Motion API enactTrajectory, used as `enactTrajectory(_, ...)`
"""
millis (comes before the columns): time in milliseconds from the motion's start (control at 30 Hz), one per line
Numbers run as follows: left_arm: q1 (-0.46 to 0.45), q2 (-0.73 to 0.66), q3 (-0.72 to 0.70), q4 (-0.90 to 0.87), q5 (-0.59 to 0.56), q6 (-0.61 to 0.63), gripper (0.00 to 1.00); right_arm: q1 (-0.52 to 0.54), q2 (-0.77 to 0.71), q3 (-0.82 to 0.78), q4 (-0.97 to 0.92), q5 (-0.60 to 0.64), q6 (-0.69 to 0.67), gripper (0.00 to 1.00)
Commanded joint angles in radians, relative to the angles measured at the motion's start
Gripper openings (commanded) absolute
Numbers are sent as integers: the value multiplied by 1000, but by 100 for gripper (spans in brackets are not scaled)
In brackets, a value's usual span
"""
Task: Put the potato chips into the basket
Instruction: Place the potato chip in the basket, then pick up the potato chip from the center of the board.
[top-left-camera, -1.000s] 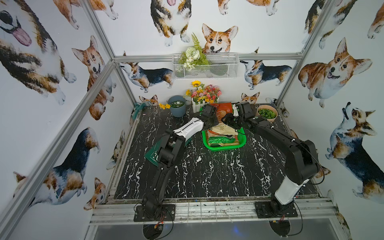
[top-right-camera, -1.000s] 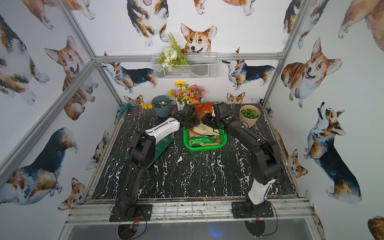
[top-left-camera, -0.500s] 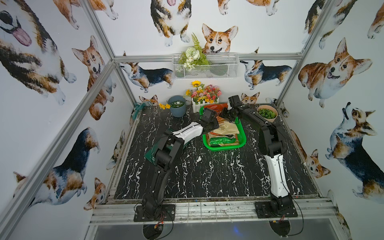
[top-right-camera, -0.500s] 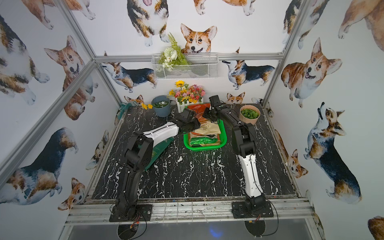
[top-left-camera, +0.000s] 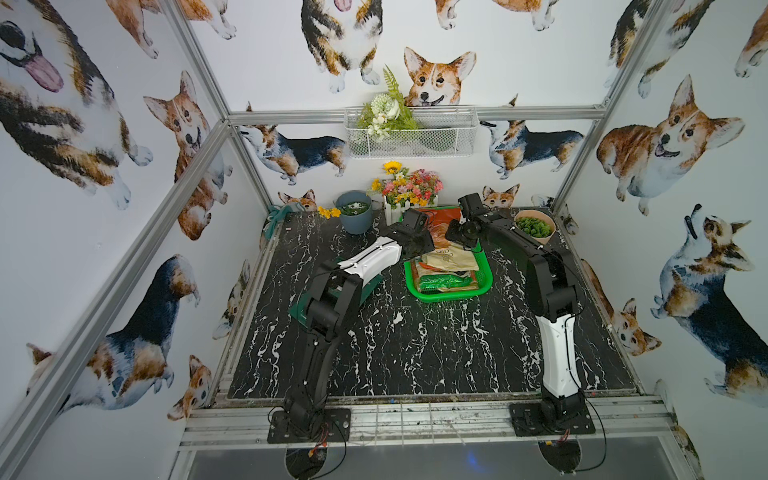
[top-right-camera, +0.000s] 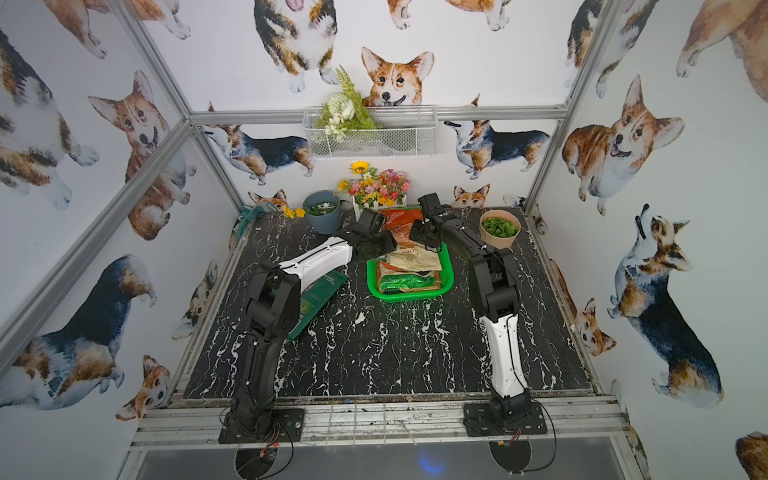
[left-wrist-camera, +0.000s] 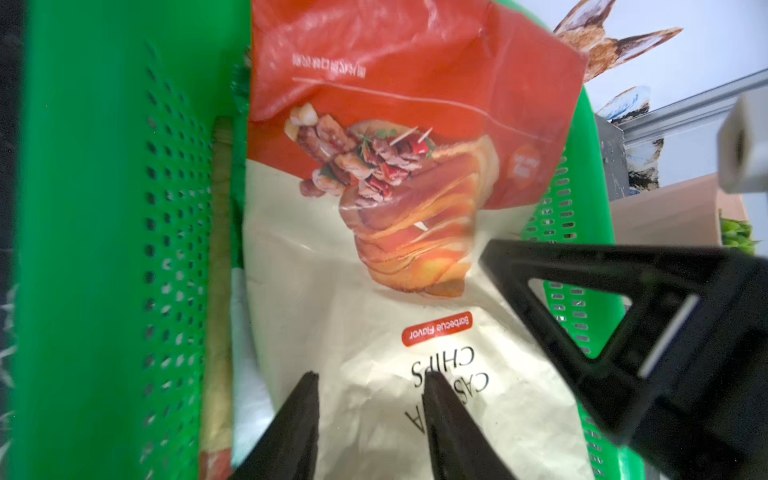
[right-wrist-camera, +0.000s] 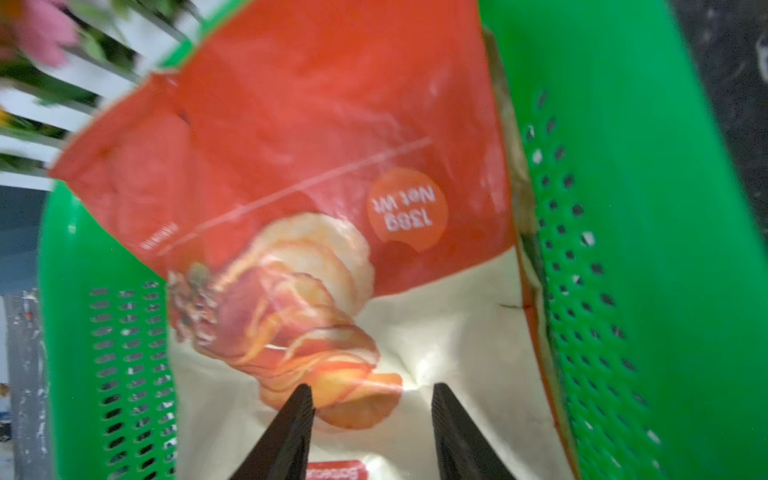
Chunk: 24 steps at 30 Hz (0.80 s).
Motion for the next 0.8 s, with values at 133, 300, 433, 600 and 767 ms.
enactTrajectory(133, 100, -365, -288, 15, -195, 42, 51, 141, -173, 0, -62, 76, -53, 54)
enactTrajectory(300, 267, -734, -634, 20, -284, 12, 53, 309, -303, -204, -15, 119, -18, 55)
enactTrajectory(433, 410, -951, -790, -20, -320, 83, 53, 446, -335, -295, 29, 70, 41, 55)
enactTrajectory(600, 472, -1104, -895, -10, -414, 178, 53, 530, -317, -438, 267, -71, 229, 56)
enactTrajectory(767, 502, -1193, -954, 44, -449, 162, 53, 560, -223, -455, 420, -189, 380, 56)
